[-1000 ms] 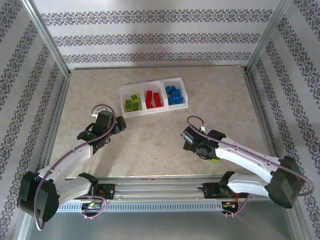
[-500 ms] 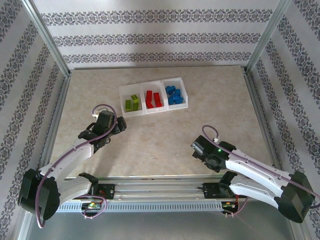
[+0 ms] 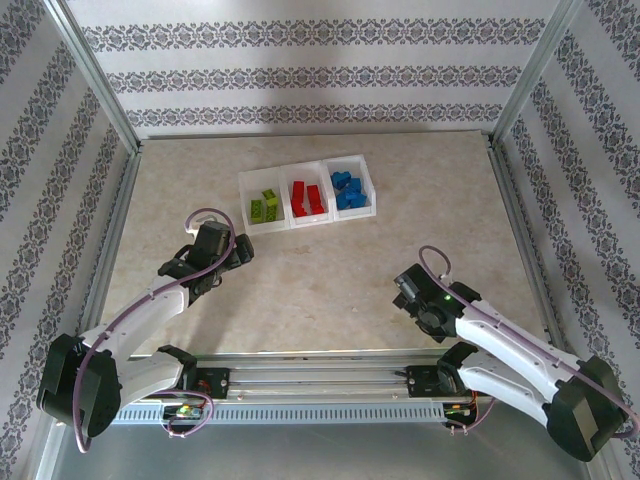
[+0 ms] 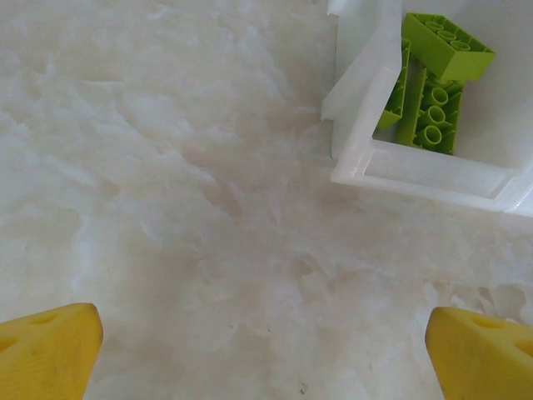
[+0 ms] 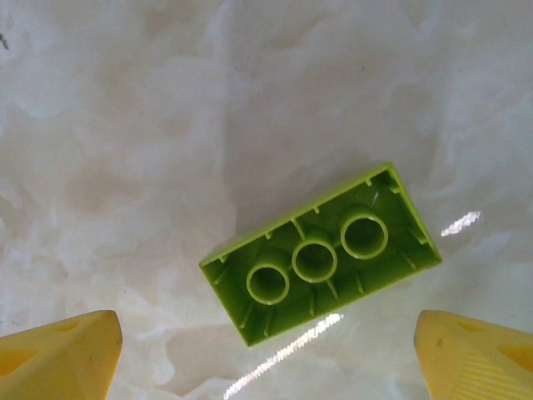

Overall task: Sort the legos into containers by color
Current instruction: Pick up the lego from the bottom-right of the table.

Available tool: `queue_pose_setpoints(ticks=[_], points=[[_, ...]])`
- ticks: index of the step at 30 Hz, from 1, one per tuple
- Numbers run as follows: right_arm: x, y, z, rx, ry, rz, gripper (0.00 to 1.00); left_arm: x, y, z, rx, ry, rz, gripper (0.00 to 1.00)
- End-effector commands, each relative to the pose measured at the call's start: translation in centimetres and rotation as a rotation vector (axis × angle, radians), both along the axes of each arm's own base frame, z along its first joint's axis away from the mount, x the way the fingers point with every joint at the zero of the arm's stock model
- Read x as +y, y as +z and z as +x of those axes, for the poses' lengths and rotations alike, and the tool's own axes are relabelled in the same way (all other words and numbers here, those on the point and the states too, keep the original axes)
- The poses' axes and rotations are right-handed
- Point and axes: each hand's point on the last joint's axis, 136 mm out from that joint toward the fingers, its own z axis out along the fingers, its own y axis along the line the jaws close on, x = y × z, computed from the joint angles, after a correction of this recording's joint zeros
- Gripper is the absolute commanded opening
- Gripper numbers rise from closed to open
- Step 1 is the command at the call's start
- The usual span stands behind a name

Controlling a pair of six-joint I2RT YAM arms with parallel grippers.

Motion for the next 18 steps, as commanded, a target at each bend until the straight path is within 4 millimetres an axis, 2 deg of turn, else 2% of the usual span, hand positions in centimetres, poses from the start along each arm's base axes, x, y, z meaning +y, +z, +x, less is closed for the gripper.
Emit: queue_pose_setpoints(ticks=[1, 10, 18], points=[[-0.3, -0.7, 0.2, 0.008, 0.015, -0.006, 0.91, -0.2, 1.2, 1.0, -0.038, 0.0, -0.018, 1.0], [-0.4, -1.4, 1.0, 0.002, 0.009, 0.012, 0.91, -0.2, 1.1, 1.0, -0.034, -0.001, -0.02, 1.0], [-0.1, -1.5, 2.7, 0.0, 0.051, 0.003, 0.87, -0.3, 1.0, 1.0, -0.03, -0.004, -0.021, 1.0]])
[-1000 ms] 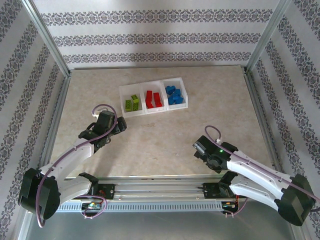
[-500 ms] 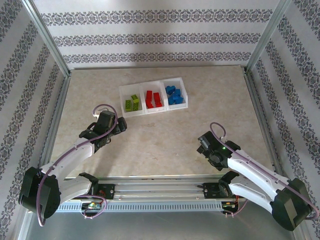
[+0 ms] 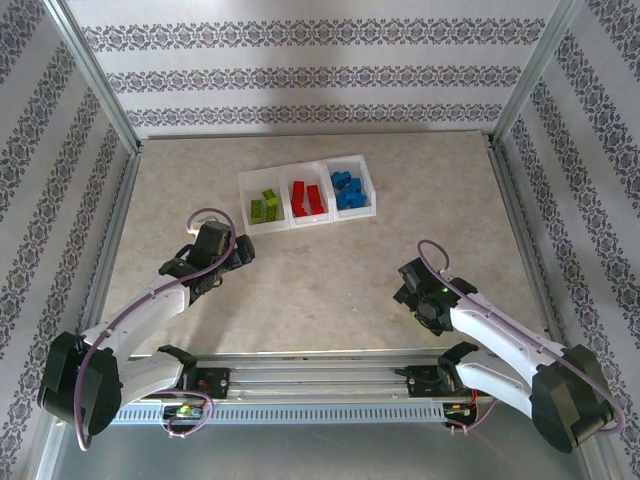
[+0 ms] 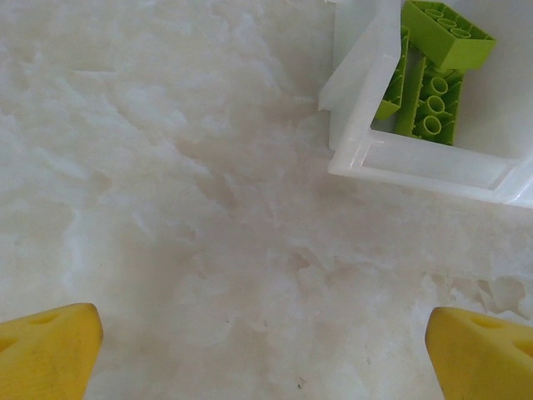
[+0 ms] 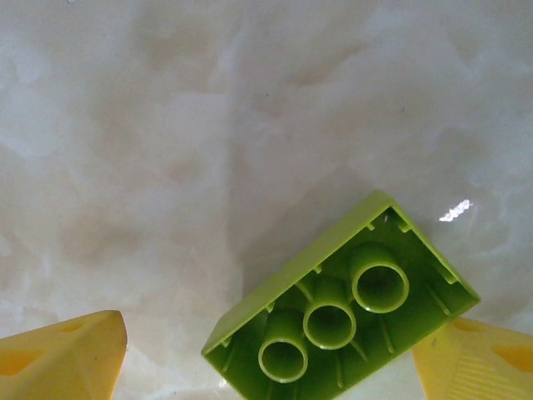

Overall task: Sort the legos into containers by color
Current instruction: Pick up the lego from the bottom-right of the table.

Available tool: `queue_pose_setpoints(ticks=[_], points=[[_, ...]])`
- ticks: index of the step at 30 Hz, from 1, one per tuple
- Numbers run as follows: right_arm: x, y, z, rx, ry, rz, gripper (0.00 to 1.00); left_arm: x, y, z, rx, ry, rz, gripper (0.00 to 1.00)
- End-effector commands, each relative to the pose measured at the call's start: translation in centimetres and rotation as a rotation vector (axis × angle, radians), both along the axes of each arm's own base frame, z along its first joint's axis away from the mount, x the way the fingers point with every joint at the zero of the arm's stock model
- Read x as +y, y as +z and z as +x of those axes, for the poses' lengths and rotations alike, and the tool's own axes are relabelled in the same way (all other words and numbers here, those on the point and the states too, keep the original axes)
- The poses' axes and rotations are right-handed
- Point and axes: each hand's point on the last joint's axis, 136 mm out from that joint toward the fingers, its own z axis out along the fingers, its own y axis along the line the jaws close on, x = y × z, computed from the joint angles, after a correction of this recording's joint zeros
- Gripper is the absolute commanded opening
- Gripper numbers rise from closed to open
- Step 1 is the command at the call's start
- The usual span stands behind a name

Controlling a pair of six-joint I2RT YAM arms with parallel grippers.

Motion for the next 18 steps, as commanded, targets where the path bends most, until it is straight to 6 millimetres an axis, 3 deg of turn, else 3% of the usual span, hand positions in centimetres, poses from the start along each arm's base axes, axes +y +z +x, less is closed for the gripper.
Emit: queue_pose_setpoints(ticks=[1, 18], points=[[0.3, 0.2, 1.0, -0.009, 0.046, -0.005, 0.86, 0.0, 1.4, 1.1, -0.042, 0.006, -0.012, 1.0], [1.8, -0.6, 1.8, 0.084, 0.152, -0.005, 0.58, 0.2, 1.3, 0.8, -0.042, 0.014, -0.008, 1.0]])
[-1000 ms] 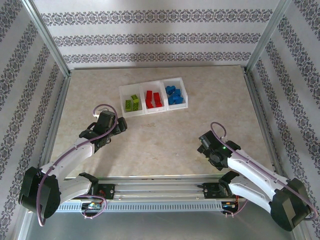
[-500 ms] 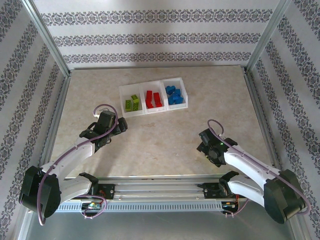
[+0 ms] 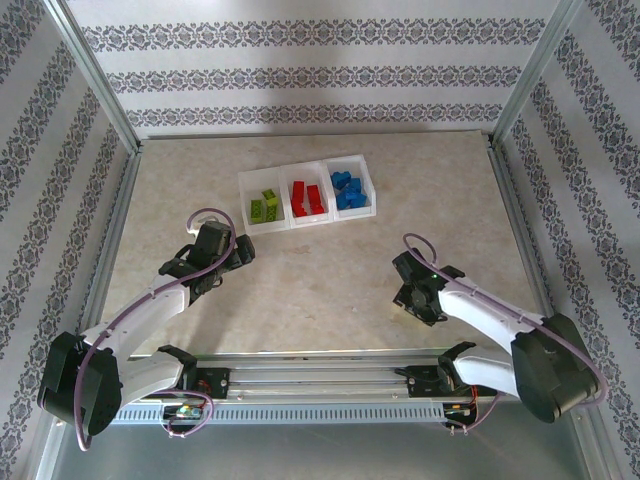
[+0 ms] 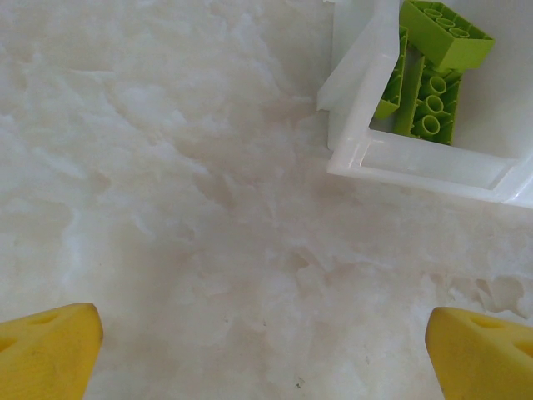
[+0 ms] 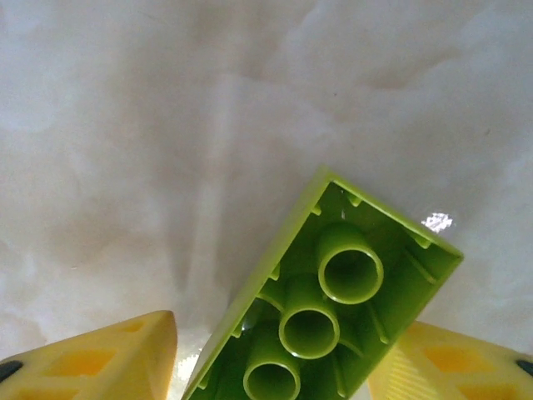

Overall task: Sort the legos into containers by color
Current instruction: Pick up the lego from the bottom-right of the table.

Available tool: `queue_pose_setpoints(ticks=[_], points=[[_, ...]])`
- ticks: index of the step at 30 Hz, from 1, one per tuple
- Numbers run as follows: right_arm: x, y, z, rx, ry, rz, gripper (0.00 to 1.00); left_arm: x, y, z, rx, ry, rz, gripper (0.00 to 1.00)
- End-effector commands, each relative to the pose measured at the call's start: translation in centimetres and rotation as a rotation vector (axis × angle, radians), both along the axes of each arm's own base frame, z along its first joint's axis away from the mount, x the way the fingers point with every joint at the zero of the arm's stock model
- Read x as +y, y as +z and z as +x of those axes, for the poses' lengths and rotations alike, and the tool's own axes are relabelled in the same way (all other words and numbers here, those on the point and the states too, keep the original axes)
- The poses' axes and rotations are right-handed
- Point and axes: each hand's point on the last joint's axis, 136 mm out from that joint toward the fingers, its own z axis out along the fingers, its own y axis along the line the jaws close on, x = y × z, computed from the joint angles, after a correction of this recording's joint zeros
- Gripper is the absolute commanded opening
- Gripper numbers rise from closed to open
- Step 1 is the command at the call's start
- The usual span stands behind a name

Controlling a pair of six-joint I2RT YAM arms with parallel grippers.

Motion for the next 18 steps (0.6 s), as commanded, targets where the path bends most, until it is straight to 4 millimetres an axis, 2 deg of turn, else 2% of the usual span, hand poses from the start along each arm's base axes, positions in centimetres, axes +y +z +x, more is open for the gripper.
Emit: queue_pose_setpoints(ticks=[1, 4, 10, 18], points=[[0.8, 0.4, 1.1, -0.012, 0.027, 0.023, 0.58, 0.2, 1.3, 0.8, -0.042, 0.013, -0.008, 1.0], [0.5, 0.4, 1.2, -0.009, 0.024, 0.002, 0.59, 0.2, 1.2, 0.7, -0.039, 0.014, -0.007, 1.0], [-0.5, 0.9, 1.6, -0.024, -0.009, -0.051, 0.67, 0.3, 1.2, 0.5, -0.039, 0.016, -0.007, 1.0], [-1.1, 1.5, 2.2, -0.044, -0.04, -0.076, 0.67, 0.4, 1.0, 0.3, -0.039, 0.02, -0.01, 1.0]])
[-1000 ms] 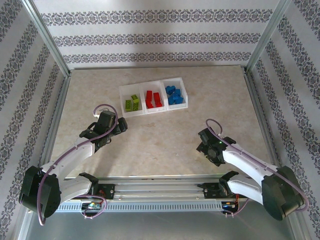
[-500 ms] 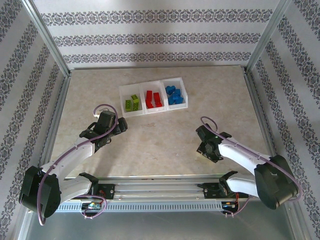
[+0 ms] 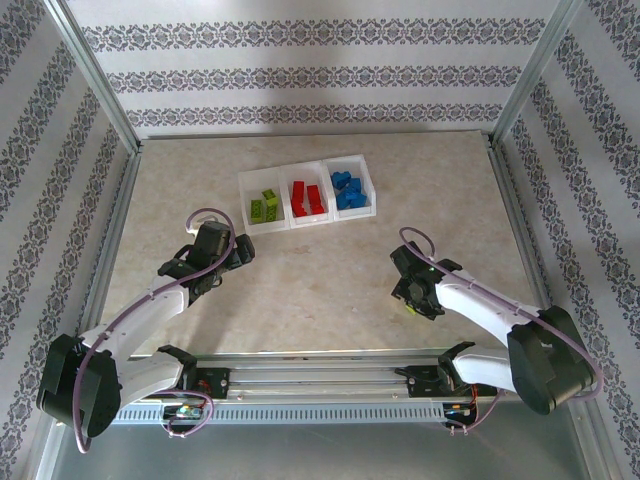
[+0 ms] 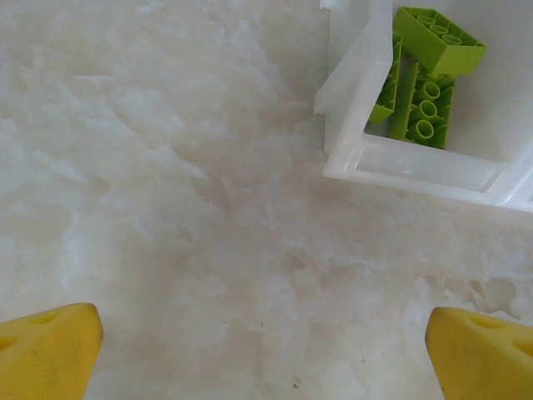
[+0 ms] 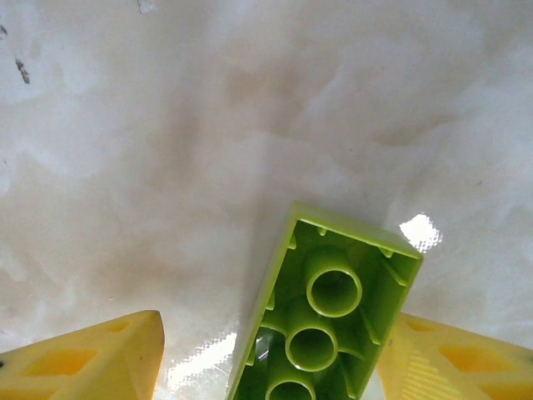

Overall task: Sort the legos into containers by color
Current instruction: Pick up the lego from the bottom-right of the table.

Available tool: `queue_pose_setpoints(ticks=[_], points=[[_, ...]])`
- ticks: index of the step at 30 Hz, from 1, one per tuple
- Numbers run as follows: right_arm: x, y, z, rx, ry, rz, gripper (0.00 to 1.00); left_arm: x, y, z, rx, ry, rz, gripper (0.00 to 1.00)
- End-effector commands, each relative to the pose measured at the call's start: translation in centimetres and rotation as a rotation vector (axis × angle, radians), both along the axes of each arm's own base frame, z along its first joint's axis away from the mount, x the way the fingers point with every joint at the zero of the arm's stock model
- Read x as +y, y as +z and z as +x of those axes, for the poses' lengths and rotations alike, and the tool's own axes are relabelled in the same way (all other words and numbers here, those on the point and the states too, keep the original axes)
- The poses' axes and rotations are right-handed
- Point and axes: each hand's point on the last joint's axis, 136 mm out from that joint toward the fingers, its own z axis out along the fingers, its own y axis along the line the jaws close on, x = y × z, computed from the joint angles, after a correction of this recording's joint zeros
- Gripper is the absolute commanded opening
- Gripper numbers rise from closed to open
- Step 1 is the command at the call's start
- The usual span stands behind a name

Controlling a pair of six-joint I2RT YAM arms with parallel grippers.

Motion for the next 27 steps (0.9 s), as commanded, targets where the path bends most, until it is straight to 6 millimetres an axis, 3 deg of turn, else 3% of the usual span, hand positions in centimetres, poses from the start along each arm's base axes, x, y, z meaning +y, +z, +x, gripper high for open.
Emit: queue_pose_setpoints(ticks=[1, 7, 13, 19, 27], points=[[-0.6, 0.5, 0.7, -0.015, -0.036, -0.025, 0.67, 0.4, 0.7, 0.3, -0.028, 0.02, -0.005, 1.0], [0.2, -0.2, 0.9, 0.017, -0.017, -0.004, 0.66, 0.5, 0.8, 0.3, -0.03, 0.022, -0.003, 1.0], [1.0, -0.2, 1.4, 0.019, 0.021, 0.016, 0.52, 0.6, 0.8, 0.2, -0.03, 0.022, 0.002, 1.0], [1.8, 0.8, 2.4, 0.001, 0.08, 0.008, 0.36, 0.7, 0.8, 0.1, -0.031, 0.026, 0.003, 1.0], [4.3, 3.1, 4.1, -0.042, 0.203, -0.025, 0.28, 0.7, 0.8, 0.1, -0.033, 0.027, 0.004, 1.0]])
